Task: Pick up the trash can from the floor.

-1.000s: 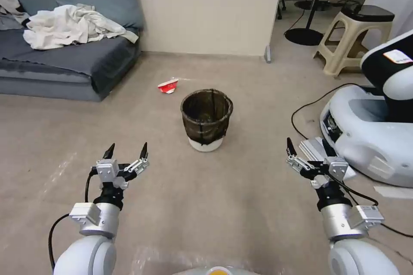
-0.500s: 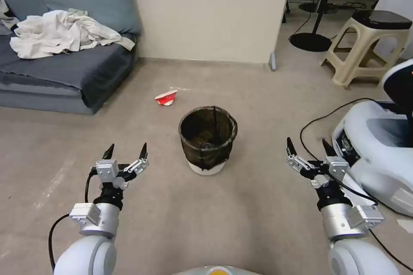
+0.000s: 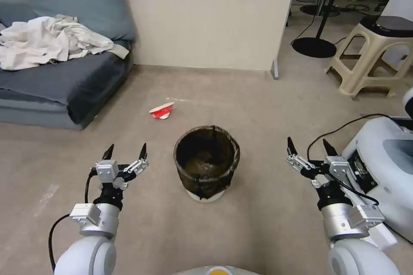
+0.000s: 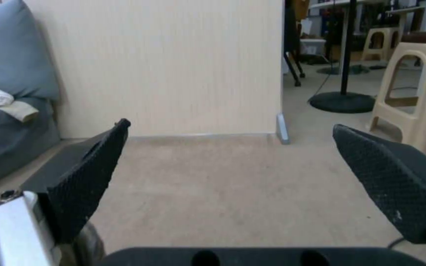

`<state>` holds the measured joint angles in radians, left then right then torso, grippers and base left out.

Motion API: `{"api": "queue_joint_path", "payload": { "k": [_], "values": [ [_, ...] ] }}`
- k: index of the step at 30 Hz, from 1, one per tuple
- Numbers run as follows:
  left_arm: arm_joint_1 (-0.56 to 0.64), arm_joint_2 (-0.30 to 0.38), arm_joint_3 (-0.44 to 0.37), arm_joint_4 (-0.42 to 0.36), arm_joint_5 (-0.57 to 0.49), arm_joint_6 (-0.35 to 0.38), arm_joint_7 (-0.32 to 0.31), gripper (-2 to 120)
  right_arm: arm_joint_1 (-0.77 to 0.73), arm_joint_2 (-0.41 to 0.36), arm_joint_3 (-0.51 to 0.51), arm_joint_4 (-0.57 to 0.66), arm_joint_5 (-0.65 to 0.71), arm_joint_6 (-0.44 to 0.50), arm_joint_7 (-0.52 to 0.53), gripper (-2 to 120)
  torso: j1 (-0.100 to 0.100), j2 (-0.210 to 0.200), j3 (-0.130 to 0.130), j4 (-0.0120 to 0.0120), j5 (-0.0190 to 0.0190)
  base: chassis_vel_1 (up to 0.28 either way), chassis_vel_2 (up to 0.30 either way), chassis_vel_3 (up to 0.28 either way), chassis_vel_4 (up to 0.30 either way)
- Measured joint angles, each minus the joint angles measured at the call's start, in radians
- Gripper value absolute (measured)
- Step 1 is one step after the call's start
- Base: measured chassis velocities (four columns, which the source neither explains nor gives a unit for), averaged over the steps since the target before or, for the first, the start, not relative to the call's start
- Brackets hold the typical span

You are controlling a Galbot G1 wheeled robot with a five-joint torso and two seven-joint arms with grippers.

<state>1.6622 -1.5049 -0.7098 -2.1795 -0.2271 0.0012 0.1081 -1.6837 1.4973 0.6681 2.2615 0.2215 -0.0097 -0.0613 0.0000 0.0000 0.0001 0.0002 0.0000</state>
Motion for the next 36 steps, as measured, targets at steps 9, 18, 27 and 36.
{"api": "queue_joint_path", "payload": {
  "k": [9,18,27,36],
  "values": [
    [-0.013,0.007,0.006,0.016,-0.001,0.002,0.000,100,0.014,-0.005,-0.004,-0.026,-0.002,0.046,0.002,100,0.000,0.000,0.000,-0.0002,0.0000,-0.069,0.071,0.063,-0.077],
    [-0.057,0.113,0.079,-0.009,-0.234,0.218,0.014,100,0.014,-0.007,-0.009,-0.029,-0.007,0.040,0.018,100,0.000,0.000,0.000,0.0000,0.0000,0.000,0.000,0.000,0.000],
    [-0.190,0.242,0.182,-0.004,-0.444,0.578,-0.226,100,0.009,-0.007,-0.003,-0.017,-0.009,0.027,0.027,100,0.000,0.000,0.000,-0.0003,-0.0003,0.000,0.000,0.000,0.000],
    [-0.294,0.295,0.248,0.081,-0.533,0.667,-0.312,100,0.000,-0.004,-0.001,0.001,-0.011,0.009,0.033,100,0.000,0.000,0.000,-0.0001,-0.0001,0.000,0.000,0.000,0.000]
  ]
}}
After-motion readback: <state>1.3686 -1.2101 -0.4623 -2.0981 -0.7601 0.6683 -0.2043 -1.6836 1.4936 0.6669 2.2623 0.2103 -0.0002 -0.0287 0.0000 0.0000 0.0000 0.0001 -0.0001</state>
